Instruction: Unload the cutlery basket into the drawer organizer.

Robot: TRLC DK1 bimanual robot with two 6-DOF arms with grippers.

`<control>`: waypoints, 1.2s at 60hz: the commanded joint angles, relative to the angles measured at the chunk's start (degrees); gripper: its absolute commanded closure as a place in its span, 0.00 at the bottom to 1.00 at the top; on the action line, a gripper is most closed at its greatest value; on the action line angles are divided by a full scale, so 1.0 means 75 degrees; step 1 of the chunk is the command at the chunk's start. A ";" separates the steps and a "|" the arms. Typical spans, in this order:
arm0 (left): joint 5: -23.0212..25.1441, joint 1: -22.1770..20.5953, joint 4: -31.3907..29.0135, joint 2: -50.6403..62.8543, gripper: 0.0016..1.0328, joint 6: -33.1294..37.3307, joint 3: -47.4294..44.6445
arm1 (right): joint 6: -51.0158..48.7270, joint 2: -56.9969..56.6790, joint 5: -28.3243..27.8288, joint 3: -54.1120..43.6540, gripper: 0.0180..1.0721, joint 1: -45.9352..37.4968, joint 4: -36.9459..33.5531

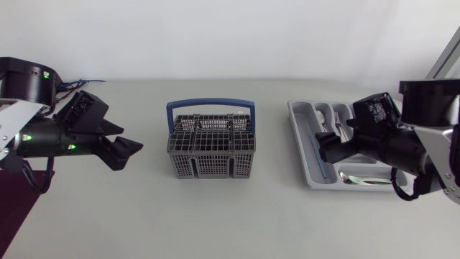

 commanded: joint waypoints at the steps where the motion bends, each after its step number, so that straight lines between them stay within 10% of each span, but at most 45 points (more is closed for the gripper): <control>1: -0.0034 0.0206 0.0159 -0.0463 0.05 -0.0210 -0.0390 | -0.0248 -0.0278 -0.0073 -0.0367 0.05 -0.0315 -0.0043; 72: -0.0866 0.0996 0.1512 -0.6491 0.05 -0.1885 -0.4196 | 0.0066 -0.5337 -0.0520 -0.3110 0.05 -0.1924 0.0029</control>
